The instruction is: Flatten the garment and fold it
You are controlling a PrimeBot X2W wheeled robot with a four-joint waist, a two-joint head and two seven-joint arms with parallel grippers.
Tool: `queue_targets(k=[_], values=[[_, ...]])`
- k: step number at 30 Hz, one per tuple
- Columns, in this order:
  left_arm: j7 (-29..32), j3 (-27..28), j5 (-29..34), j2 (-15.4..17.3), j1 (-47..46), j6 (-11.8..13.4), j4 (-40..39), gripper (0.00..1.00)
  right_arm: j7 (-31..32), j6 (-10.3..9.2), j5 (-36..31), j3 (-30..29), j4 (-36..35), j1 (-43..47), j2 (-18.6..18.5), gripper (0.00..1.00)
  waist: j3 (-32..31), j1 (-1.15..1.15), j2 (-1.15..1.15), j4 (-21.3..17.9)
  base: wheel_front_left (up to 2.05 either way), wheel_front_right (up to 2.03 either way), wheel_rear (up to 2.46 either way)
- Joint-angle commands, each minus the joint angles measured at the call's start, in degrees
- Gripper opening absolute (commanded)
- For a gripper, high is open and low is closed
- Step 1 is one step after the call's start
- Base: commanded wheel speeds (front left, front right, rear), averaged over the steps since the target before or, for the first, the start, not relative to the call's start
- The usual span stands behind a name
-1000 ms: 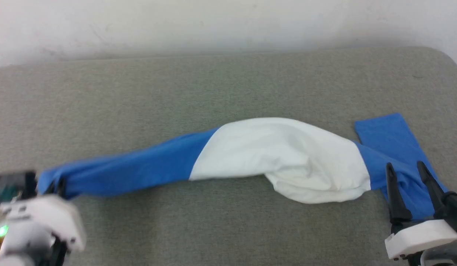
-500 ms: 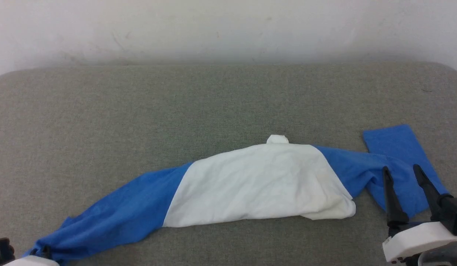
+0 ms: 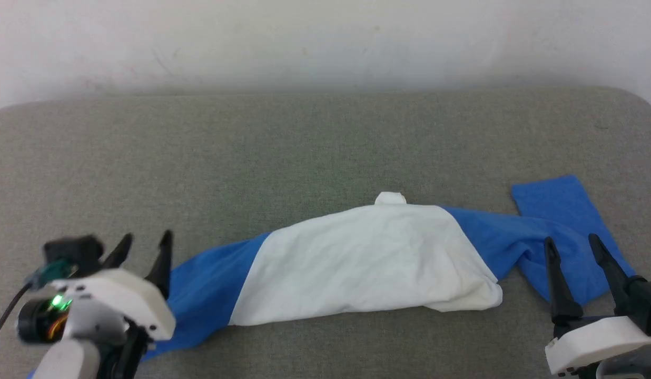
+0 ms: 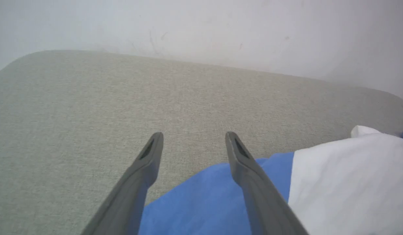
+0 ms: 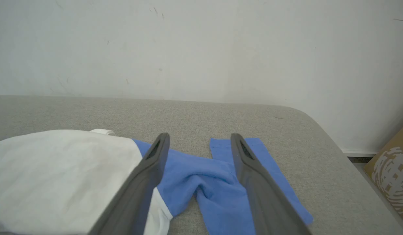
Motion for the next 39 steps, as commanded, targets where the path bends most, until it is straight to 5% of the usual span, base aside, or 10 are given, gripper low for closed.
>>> queue_targets(k=[1, 11, 21, 23, 24, 25, 28, 39], values=[[1.81, -1.54, -0.29, 0.53, -2.97, -1.67, 1.49, 1.00, 0.10, -0.04, -0.29, 0.19, -0.43, -0.62, 0.10, 1.00, 1.29, 0.00, 0.00, -0.65, 0.00, 0.00, 0.00], [17.35, -11.81, -3.62, -0.15, -19.35, -12.17, 19.30, 1.00, -0.94, -0.04, 0.34, 1.42, 1.35, -2.85, 0.11, 1.00, 4.59, 0.00, 0.00, -3.67, 0.00, 0.00, 0.00], [31.63, -20.13, -6.56, 0.05, -23.69, -16.49, 28.56, 0.98, -1.74, -0.04, 0.62, 1.68, 3.21, -3.63, 0.11, 1.00, 4.63, 0.00, 0.00, -5.33, 0.00, 0.00, 0.00], [33.61, -21.14, -7.86, 0.21, -23.55, -16.75, 28.45, 0.49, -1.79, -0.04, 0.73, 1.59, 3.49, -3.62, 0.11, 1.00, 4.46, 0.00, 0.00, -5.36, 0.00, 0.00, 0.00], [34.23, -21.66, -8.01, 0.54, -23.52, -16.83, 28.33, 0.33, -1.82, -0.04, 0.80, 1.54, 3.61, -3.60, 0.11, 1.00, 4.34, 0.00, 0.00, -5.33, 0.00, 0.00, 0.00], [34.65, -22.15, -8.02, 0.89, -23.46, -16.88, 28.31, 0.00, -1.84, -0.04, 0.86, 1.49, 3.72, -3.60, 0.11, 1.00, 4.24, 0.00, 0.00, -5.30, 0.00, 0.00, 0.00], [33.67, -22.81, -7.97, 1.42, -23.45, -16.99, 28.20, 0.00, -1.97, -0.04, 1.11, 1.68, 4.04, -3.82, 0.11, 1.00, 3.91, 0.00, 0.00, -5.30, 0.00, 0.00, 0.00], [11.81, -18.73, -0.25, 0.70, -29.09, -11.55, 23.98, 0.00, -1.90, -0.04, 1.30, 0.86, 4.92, -3.04, 0.11, 1.00, 1.26, 0.00, 0.00, -4.61, 0.00, 0.00, 0.00]])
